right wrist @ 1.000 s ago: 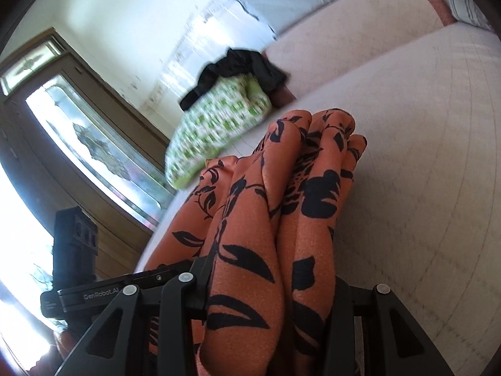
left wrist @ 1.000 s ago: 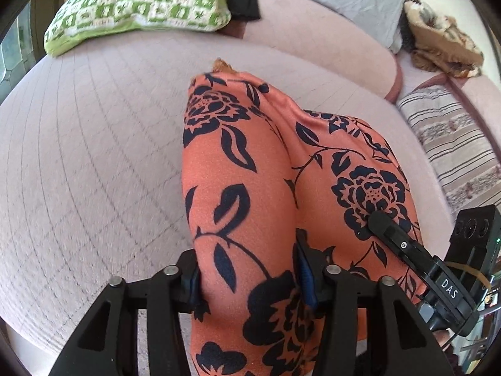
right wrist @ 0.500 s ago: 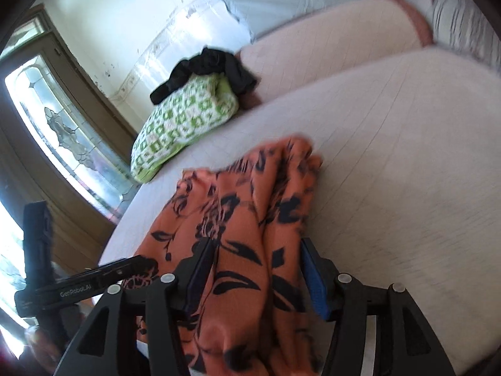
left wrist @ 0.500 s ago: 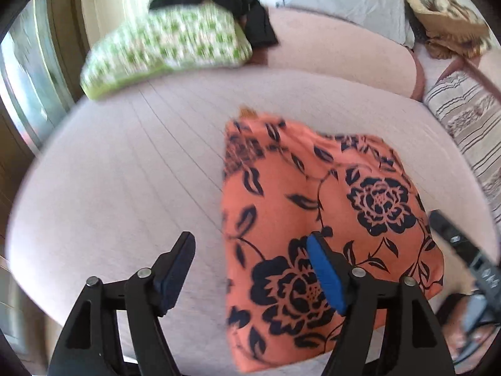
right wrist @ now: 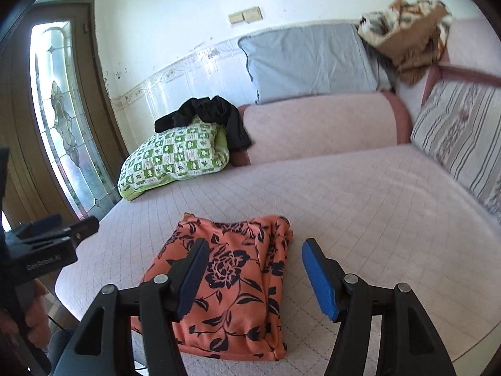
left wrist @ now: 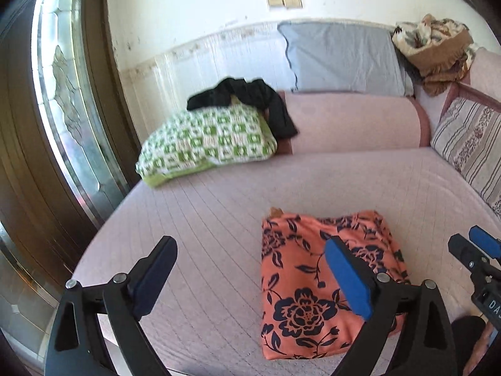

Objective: Fold small clothes

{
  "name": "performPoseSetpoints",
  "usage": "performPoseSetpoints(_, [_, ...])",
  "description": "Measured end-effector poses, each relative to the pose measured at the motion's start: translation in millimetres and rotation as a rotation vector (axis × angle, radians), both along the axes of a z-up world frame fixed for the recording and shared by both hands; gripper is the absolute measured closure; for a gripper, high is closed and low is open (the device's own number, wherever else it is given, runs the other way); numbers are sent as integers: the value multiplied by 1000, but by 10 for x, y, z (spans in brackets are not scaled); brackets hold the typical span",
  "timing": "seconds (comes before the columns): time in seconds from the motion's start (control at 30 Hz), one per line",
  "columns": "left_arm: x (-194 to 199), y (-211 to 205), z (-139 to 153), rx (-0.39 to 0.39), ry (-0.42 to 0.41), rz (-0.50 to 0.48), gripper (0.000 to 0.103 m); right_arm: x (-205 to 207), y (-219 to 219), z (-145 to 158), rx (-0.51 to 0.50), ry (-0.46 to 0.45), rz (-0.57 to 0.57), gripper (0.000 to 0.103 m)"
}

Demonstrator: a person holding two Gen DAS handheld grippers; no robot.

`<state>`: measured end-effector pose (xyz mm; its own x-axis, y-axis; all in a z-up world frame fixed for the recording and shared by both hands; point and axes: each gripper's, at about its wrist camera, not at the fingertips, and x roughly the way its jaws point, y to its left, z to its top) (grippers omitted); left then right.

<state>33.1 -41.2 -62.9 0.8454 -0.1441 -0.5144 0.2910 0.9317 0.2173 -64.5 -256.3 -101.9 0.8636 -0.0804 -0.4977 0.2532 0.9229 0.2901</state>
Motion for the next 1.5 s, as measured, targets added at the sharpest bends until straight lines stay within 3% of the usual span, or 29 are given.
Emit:
performPoseSetpoints(0.23, [-151,24,172,28,-70,51,3,-126,165,285,-79,-25,-43,36])
performPoseSetpoints(0.63, [-309,176,426,-48,-83,65,3,-325,282,584,-103,-55,-87,35])
performPoseSetpoints(0.93, [-402,315,581,-80,-90,68,3,-350,419,675,-88,-28,-75,35])
performPoseSetpoints(1.5, [-453,600,870,-130,-155,120,3,-397,513,896,-121,-77,-67,35])
